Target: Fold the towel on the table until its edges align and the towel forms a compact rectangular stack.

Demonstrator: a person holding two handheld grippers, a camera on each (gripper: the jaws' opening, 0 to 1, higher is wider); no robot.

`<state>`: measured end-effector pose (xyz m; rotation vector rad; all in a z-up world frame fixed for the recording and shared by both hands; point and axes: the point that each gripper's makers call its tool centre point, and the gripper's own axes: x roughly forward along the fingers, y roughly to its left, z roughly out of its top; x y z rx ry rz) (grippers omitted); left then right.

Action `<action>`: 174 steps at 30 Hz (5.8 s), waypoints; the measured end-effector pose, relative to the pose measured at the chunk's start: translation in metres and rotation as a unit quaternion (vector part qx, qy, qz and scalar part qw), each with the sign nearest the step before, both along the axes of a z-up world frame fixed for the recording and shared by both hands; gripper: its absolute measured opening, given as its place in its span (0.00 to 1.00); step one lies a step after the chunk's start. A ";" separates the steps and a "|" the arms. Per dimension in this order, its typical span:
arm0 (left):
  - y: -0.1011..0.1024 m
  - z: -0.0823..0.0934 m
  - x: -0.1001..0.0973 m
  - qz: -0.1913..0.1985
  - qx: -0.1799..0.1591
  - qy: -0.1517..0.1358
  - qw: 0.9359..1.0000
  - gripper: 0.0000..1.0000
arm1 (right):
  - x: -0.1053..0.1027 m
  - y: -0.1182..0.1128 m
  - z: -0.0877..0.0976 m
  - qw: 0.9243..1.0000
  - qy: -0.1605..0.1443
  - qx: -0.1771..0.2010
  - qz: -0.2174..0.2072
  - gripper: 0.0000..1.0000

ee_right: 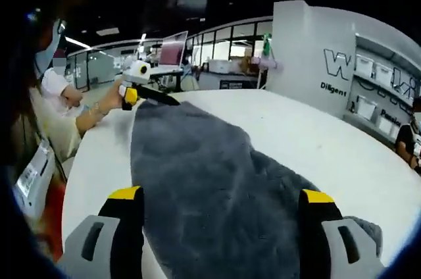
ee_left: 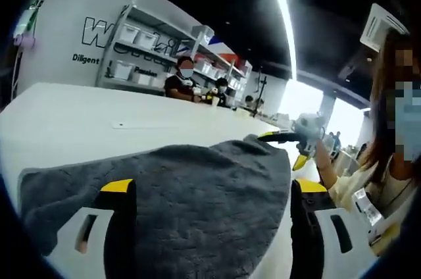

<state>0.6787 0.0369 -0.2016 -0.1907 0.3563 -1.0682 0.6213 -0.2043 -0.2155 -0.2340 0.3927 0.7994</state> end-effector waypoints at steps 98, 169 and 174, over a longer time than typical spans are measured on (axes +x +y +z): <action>0.010 -0.038 -0.054 -0.041 0.216 0.015 0.975 0.05 | -0.031 0.029 0.002 0.998 -0.003 0.004 0.055 0.95; 0.031 -0.025 0.084 0.090 0.249 -0.028 0.964 0.49 | -0.040 0.036 0.000 0.997 0.014 0.017 0.073 0.93; 0.014 -0.022 0.052 0.077 0.236 -0.049 0.968 0.49 | -0.040 0.036 0.001 0.997 0.014 0.018 0.074 0.93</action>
